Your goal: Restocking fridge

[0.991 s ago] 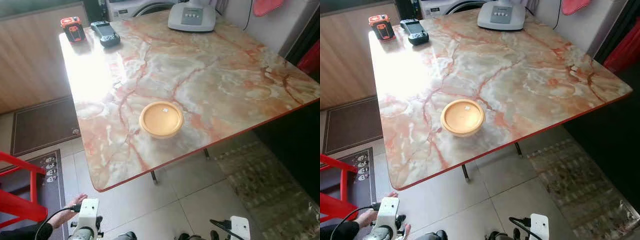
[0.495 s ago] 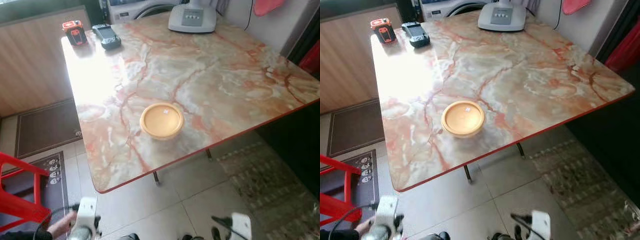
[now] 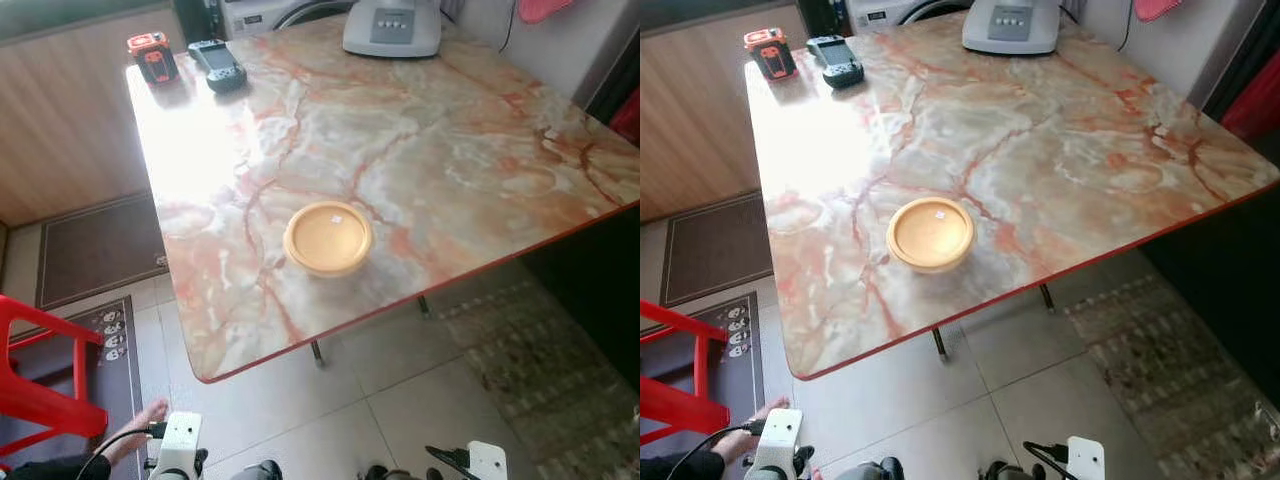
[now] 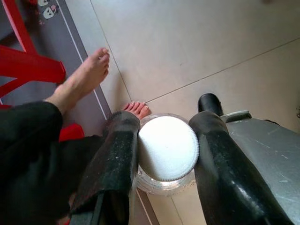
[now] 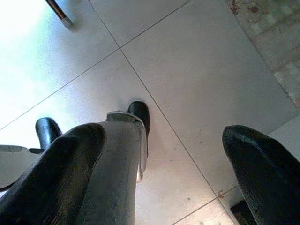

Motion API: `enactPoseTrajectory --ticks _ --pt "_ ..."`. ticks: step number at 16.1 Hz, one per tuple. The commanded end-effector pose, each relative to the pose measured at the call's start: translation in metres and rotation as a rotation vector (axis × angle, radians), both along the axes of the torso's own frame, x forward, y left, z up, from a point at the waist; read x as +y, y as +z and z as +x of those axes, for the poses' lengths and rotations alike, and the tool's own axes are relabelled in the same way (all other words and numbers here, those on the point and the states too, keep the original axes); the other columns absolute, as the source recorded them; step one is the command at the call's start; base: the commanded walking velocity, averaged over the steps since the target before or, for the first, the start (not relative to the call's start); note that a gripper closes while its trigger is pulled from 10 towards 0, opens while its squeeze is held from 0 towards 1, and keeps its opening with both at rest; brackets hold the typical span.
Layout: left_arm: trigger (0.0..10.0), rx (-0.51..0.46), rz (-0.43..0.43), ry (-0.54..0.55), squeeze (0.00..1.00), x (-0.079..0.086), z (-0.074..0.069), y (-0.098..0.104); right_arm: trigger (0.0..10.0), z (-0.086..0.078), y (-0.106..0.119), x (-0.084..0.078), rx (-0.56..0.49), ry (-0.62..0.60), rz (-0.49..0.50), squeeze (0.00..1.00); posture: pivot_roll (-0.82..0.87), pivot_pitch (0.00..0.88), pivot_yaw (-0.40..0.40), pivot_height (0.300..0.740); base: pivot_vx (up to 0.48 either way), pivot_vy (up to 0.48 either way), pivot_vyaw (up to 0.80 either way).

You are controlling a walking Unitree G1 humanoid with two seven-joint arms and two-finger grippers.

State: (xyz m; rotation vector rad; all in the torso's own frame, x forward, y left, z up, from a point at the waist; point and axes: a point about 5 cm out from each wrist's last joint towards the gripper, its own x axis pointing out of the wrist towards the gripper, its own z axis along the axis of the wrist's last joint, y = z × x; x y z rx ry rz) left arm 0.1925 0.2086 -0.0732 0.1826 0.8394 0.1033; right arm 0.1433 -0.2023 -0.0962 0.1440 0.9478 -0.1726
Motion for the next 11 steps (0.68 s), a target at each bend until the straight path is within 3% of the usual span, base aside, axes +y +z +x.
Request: enactPoseTrajectory --ticks 1,6,8,11 --pt "10.0 0.026 0.012 -0.009 0.0 0.0046 -0.0082 -0.0034 10.0 -0.0122 -0.0052 0.0049 0.041 0.027 0.008 0.0 -0.02 0.213 0.045 0.74 0.0 0.262 0.0" --pt "10.0 0.038 0.008 -0.025 0.0 0.0038 -0.0104 -0.0048 10.0 -0.0188 -0.0071 0.0034 0.054 0.002 0.009 0.0 -0.03 0.196 0.052 0.74 0.0 0.222 0.0" --pt "10.0 0.036 0.007 -0.025 0.0 0.0035 -0.0098 -0.0046 10.0 -0.0194 -0.0073 0.0036 0.057 0.003 0.009 0.0 -0.03 0.196 0.051 0.74 0.0 -0.144 0.0" --pt "10.0 0.033 0.004 -0.02 0.0 0.0028 -0.0083 -0.004 10.0 -0.0178 -0.0069 0.0033 0.055 0.001 0.008 0.0 -0.03 0.197 0.049 0.74 0.0 0.304 0.0"
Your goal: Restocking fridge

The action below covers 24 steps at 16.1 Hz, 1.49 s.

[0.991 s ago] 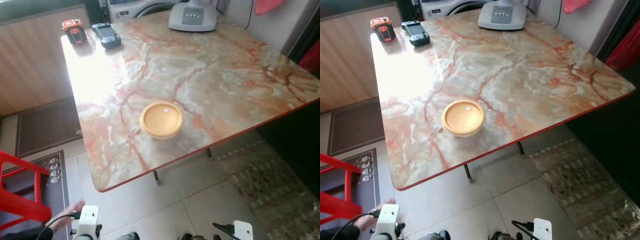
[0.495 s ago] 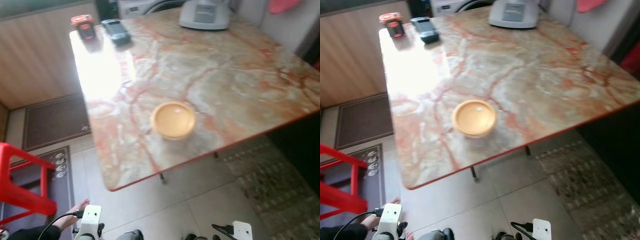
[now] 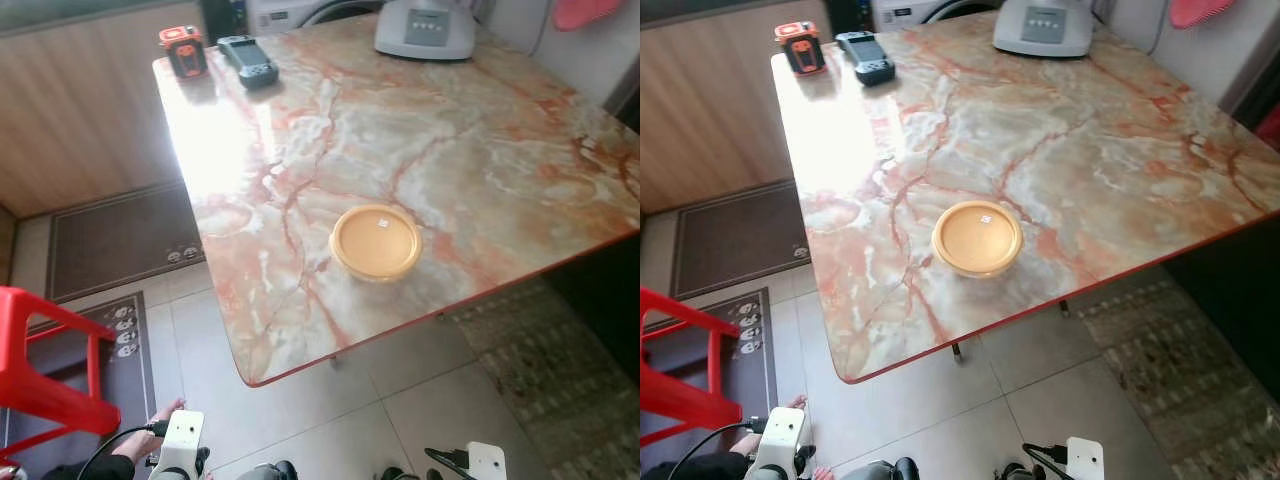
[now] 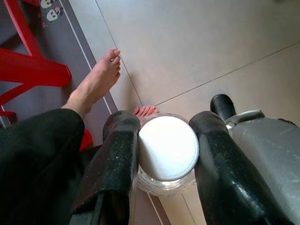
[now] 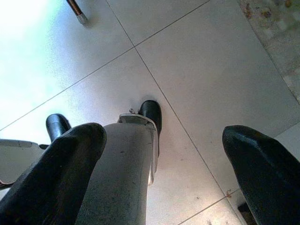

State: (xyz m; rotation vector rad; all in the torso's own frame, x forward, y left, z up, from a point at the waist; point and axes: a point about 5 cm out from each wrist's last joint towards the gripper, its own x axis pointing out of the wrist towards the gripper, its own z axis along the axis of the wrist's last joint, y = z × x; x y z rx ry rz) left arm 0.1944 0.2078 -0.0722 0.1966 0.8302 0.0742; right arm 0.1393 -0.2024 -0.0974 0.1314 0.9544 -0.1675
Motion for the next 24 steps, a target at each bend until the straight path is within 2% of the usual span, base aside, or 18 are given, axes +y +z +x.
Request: enactPoseTrajectory --ticks 1,8,16,24 --pt "10.0 0.039 0.004 0.013 0.0 0.003 -0.01 -0.005 10.0 -0.012 -0.005 0.003 0.045 -0.009 0.016 0.0 -0.03 0.198 0.048 0.74 0.0 0.337 0.0" --pt "10.0 0.034 -0.002 0.024 0.0 0.001 -0.007 -0.004 10.0 -0.005 -0.003 0.003 0.032 -0.01 0.016 0.0 -0.03 0.201 0.045 0.74 0.0 0.391 0.0" --pt "10.0 0.026 -0.013 0.015 0.0 -0.003 -0.005 -0.004 10.0 -0.001 -0.002 0.002 0.03 -0.01 0.014 0.0 -0.03 0.202 0.038 0.74 0.0 0.0 0.0" --pt "10.0 0.038 -0.021 0.014 0.0 -0.003 -0.008 -0.005 10.0 -0.003 -0.003 0.005 0.052 0.012 0.015 0.0 -0.03 0.206 0.037 0.74 0.0 0.0 -0.78"
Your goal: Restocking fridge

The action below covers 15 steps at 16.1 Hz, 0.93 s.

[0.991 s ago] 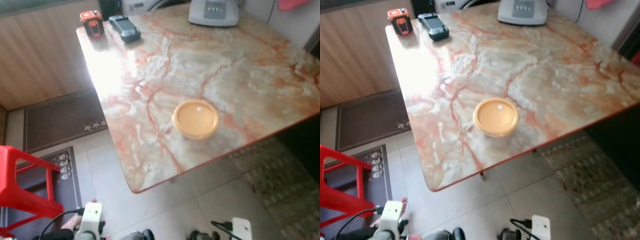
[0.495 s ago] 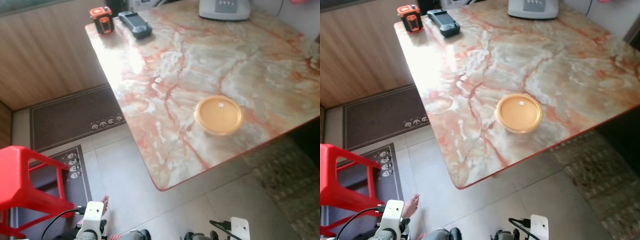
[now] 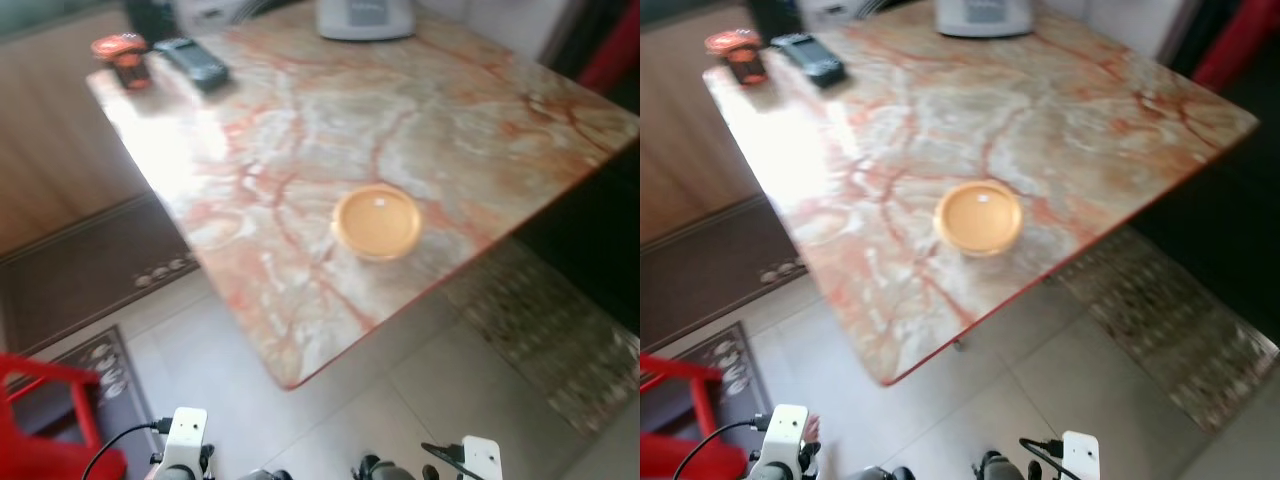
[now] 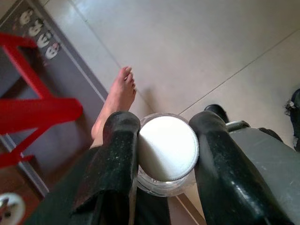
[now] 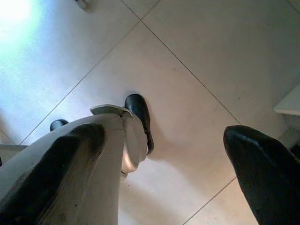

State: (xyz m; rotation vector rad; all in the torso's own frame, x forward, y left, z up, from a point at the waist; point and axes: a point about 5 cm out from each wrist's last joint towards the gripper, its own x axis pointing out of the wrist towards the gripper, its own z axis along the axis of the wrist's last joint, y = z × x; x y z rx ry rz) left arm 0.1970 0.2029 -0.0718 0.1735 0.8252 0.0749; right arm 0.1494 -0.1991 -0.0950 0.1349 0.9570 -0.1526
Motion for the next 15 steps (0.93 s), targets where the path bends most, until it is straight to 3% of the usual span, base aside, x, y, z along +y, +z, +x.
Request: enactPoseTrajectory --ticks 1,15 --pt "10.0 0.042 -0.003 0.004 0.0 0.0012 -0.0103 -0.0057 10.0 -0.013 -0.0056 0.002 0.053 0.003 0.005 0.0 -0.03 0.206 0.038 0.74 0.0 0.0 -0.76" --pt "10.0 0.04 -0.007 0.002 0.0 -0.0003 -0.0096 -0.0056 10.0 -0.0121 -0.0055 0.0037 0.052 0.015 0.011 0.0 -0.03 0.207 0.038 0.74 0.0 0.0 -0.72"
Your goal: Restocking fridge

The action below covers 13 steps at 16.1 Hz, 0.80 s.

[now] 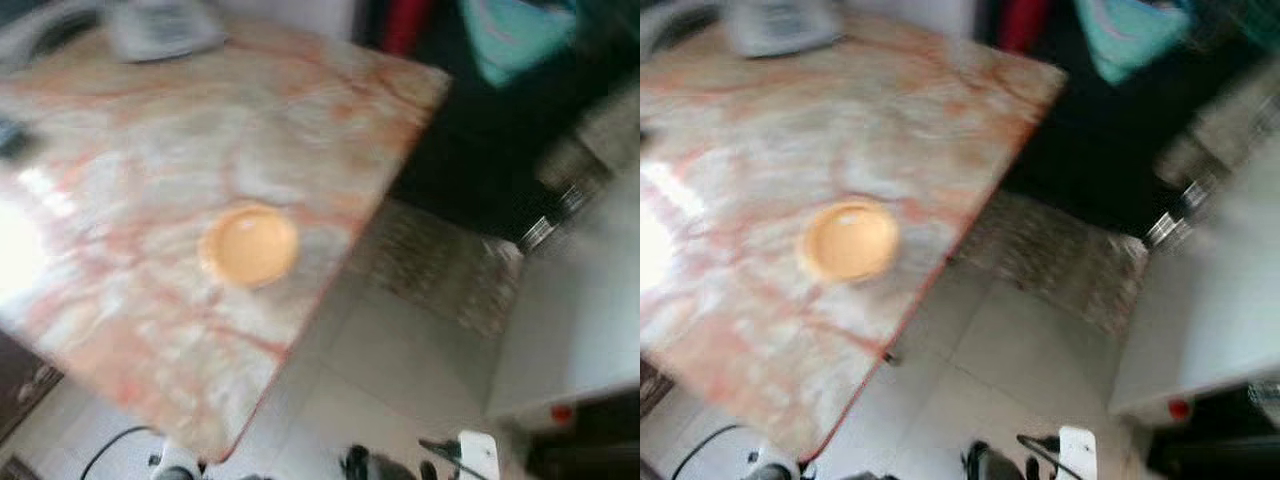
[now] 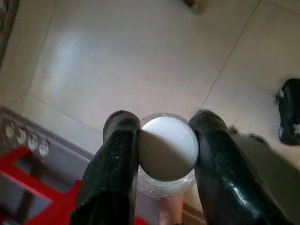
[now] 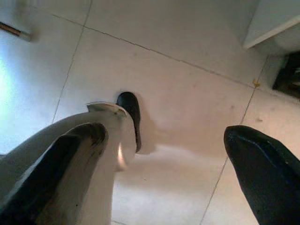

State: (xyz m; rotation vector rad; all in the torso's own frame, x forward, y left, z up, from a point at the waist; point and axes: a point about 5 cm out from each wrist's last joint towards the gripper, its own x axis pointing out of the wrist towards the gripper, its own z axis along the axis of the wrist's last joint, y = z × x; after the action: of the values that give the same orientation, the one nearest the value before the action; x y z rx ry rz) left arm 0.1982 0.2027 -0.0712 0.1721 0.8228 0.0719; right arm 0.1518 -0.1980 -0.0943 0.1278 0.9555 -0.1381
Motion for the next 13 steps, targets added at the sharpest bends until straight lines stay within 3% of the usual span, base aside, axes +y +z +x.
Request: enactPoseTrajectory --ticks 1,6,13 --pt "10.0 0.043 -0.006 0.005 0.0 -0.0003 -0.0109 -0.0063 10.0 -0.0147 -0.0062 0.0025 0.051 0.002 0.01 0.0 -0.03 0.207 0.038 0.74 0.0 0.0 0.0" --pt "10.0 0.052 -0.001 -0.027 0.0 -0.0016 -0.0116 -0.0069 10.0 -0.0192 -0.0073 -0.0009 0.063 -0.005 0.006 0.0 -0.03 0.209 0.037 0.74 0.0 0.0 0.0" --pt "10.0 0.065 0.005 -0.028 0.0 -0.0007 -0.014 -0.0082 10.0 -0.0191 -0.0073 -0.0019 0.07 -0.019 0.003 0.0 -0.03 0.205 0.036 0.74 0.0 -0.449 0.0"
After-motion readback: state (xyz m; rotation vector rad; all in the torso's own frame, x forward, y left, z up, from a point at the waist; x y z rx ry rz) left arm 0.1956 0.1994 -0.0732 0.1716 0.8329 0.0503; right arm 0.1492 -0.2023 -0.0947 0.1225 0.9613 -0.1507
